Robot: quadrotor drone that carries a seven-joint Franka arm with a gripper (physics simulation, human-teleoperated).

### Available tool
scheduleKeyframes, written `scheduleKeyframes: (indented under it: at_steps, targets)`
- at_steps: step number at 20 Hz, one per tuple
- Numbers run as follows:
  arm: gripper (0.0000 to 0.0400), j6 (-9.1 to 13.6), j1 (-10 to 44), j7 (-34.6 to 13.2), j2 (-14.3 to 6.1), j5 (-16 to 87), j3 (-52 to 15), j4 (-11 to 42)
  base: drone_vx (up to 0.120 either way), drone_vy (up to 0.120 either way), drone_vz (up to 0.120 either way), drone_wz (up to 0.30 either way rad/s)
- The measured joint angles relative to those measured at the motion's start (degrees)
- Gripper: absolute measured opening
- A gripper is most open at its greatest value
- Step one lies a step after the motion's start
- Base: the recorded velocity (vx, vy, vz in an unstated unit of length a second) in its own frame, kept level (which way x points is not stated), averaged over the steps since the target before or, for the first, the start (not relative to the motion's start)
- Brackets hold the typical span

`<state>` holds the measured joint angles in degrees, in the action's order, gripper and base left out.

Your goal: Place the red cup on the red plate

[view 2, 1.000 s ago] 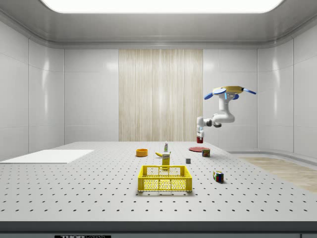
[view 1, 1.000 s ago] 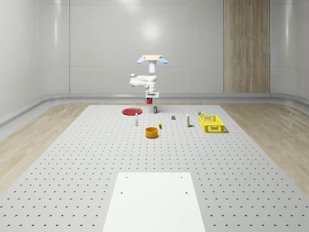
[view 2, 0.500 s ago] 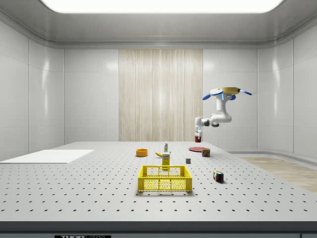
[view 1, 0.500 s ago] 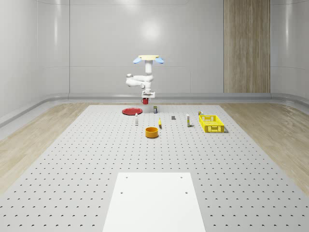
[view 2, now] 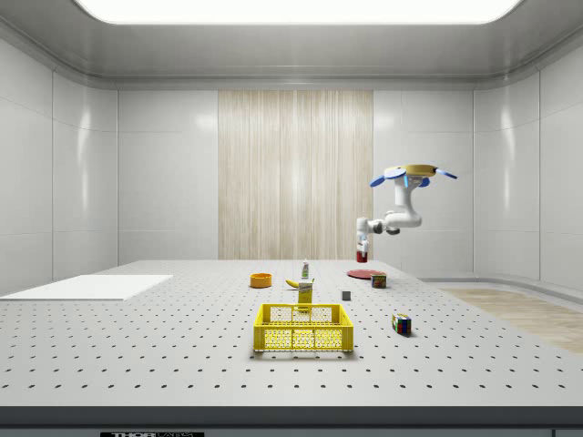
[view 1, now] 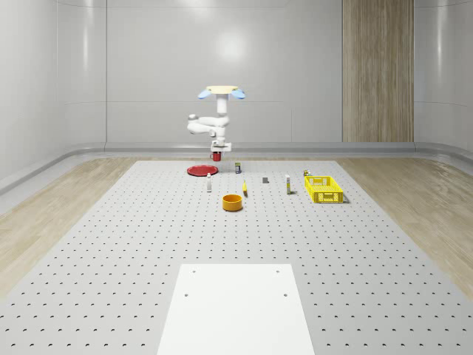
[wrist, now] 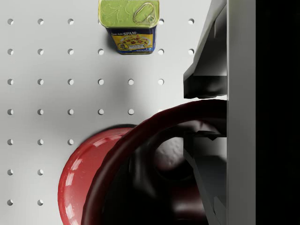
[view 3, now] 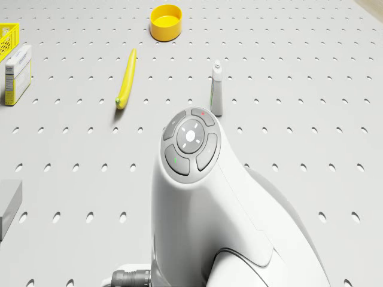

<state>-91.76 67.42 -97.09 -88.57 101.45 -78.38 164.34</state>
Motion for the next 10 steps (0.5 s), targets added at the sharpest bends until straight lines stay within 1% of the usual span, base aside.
scheduleKeyframes:
  at_steps: [1, 5, 10]
  targets:
    - [0.0100, -0.03, 0.01, -0.01, -0.04, -0.01, 0.00, 0.00, -0.040, -0.120, 0.000, 0.000]
    - [0.0100, -0.16, 0.04, -0.03, -0.17, -0.07, -0.02, -0.01, -0.120, -0.120, 0.000, 0.000]
    - [0.0100, -0.30, 0.07, -0.05, -0.32, -0.13, -0.04, -0.01, 0.000, -0.120, 0.000, 0.000]
